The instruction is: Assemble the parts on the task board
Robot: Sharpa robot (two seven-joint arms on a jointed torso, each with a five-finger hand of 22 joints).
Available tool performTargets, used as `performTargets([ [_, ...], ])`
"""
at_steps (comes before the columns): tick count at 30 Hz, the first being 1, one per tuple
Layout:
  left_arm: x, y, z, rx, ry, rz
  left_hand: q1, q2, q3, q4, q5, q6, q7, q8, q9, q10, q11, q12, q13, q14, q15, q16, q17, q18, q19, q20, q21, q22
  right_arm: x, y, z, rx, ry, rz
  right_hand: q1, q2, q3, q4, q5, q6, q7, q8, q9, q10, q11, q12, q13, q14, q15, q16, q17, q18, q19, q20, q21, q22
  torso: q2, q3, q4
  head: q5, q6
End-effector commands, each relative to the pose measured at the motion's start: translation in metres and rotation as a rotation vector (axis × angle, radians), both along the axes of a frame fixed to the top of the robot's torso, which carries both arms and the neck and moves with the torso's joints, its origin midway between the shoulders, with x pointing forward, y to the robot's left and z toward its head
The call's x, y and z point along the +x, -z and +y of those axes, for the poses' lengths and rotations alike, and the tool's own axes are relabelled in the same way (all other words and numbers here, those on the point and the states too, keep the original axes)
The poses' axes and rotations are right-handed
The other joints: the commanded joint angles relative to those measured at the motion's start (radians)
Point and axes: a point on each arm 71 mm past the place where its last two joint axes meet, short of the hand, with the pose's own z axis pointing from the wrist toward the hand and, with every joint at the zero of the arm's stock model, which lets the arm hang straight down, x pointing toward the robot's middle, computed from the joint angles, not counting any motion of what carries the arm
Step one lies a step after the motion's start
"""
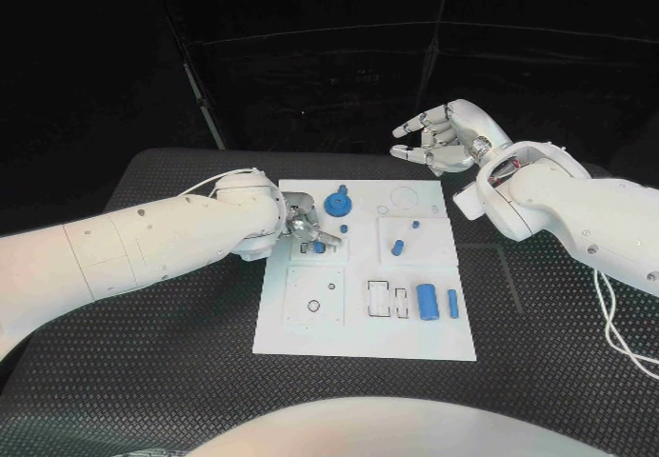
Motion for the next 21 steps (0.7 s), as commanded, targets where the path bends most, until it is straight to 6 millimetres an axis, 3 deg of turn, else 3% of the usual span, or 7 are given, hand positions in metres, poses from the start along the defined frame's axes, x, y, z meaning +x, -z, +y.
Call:
performTargets([
  [1,0.0014,0.0057,0.0080,0.029,-0.031,-0.005,-0.020,0.002,-0.017,-0.001,0.000,-0.009,-0.003,-0.009,0.002,0.003,-0.003,0.003,-0.001,0.106,-0.010,0.003,0.263,-0.018,0.020,-0.008,0.005,0.117,-0.0002,-0.0016,0.0012,0.002,-0.010,-0.009,-0.013,-0.001,-0.007,0.000,0.005,0.001,0.002,0.003,-0.001,-0.009,0.000,-0.005,-0.002,0.043,-0.003,-0.006,0.006,0.009,-0.010,0.000,-0.005,-0.002,0.000,-0.0001,-0.0001,0.000,-0.001],
  [21,-0.0013,0.0039,0.0123,0.020,-0.036,-0.009,-0.033,0.015,-0.057,-0.003,0.000,-0.010,-0.005,-0.011,0.007,0.002,-0.005,0.001,-0.003,0.106,-0.012,0.003,0.263,-0.017,0.019,-0.011,0.002,0.116,0.0004,-0.0010,0.0009,0.001,-0.010,-0.007,-0.018,0.000,-0.010,0.002,0.006,0.000,0.002,0.004,-0.001,-0.009,0.000,-0.004,-0.001,0.043,-0.003,-0.006,0.006,0.009,-0.010,0.000,-0.007,-0.003,-0.001,0.0002,0.0007,-0.001,0.000],
])
